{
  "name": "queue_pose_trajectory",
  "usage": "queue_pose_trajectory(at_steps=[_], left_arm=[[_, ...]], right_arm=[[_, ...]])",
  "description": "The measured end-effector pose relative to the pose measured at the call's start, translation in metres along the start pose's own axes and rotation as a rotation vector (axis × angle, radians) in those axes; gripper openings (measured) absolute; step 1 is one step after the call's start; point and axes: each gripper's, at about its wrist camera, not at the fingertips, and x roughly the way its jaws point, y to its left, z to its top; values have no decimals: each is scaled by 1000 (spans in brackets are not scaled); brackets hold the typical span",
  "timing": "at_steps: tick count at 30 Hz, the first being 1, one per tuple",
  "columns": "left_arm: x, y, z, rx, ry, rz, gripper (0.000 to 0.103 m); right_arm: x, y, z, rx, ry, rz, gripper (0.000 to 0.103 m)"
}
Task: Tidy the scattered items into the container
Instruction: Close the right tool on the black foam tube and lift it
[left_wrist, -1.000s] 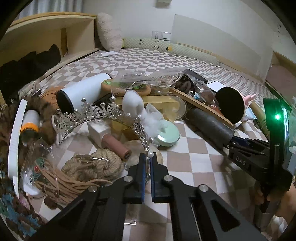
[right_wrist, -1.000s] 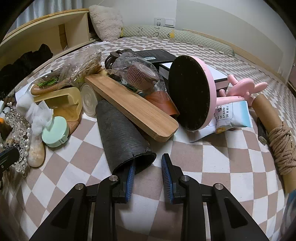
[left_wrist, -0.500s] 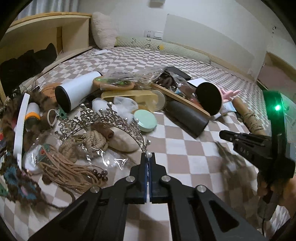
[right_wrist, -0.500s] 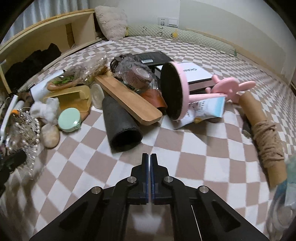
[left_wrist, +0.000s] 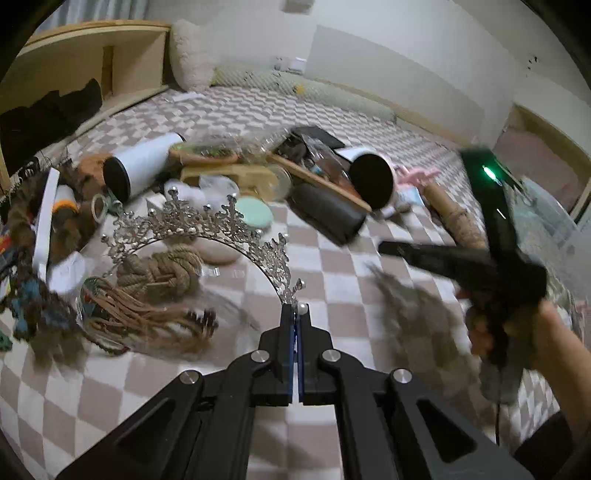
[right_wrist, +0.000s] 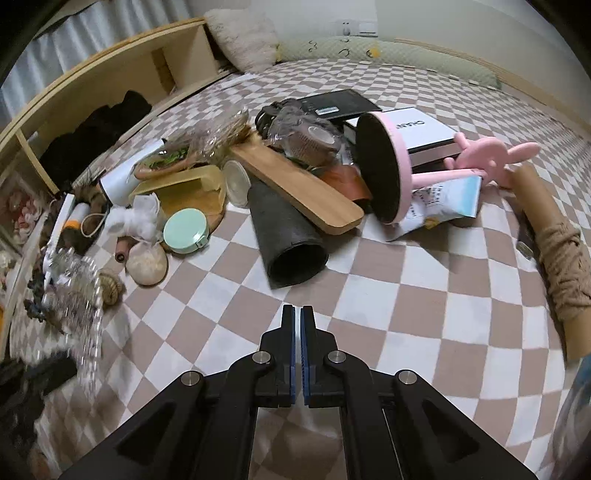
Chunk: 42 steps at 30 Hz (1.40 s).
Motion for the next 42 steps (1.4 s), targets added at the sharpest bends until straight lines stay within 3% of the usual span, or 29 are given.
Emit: queue_pose_trajectory(at_steps=[4, 13, 14, 15, 16, 17, 23, 27, 28, 29, 31, 32, 35, 42], left_arm=[[1, -12, -10, 46, 24, 9, 3], [24, -3, -9, 17, 72, 50, 5], [26, -2, -9, 18, 75, 53, 6], [27, -2, -9, 17, 77, 53, 6], [28, -2, -8, 16, 78, 52, 6], [28, -2, -8, 14, 78, 50, 6], [30, -2, -8, 12, 80, 47, 7], [30, -1, -6, 2, 79, 45, 8], [30, 0, -6, 0, 78, 47, 15], [29, 0, -6, -2, 75, 52, 32], [28, 1, -6, -9, 67, 62, 53], [28, 2, -6, -13, 66, 65, 53], [31, 4, -6, -21, 70, 71, 53], [32, -2, -7, 11, 56, 74, 53]], right_arm=[[-3, -14, 2, -4, -17, 12, 2], [9, -32, 1, -35, 24, 21, 4], [12, -32, 1, -29, 34, 23, 24], [14, -32, 1, -23, 43, 25, 65], [17, -32, 1, -17, 51, 29, 80], [19, -30, 1, -20, 54, 34, 85], [28, -11, 4, -113, 16, -21, 85], [40, -7, 13, -131, -3, -51, 71], [43, -6, 15, -131, -4, -58, 71], [47, -4, 18, -134, -5, -61, 70], [52, 1, 22, -146, -7, -60, 70], [54, 3, 23, -154, -7, -61, 70], [57, 10, 25, -179, -5, -71, 52], [40, 15, 19, -218, 43, -74, 51]])
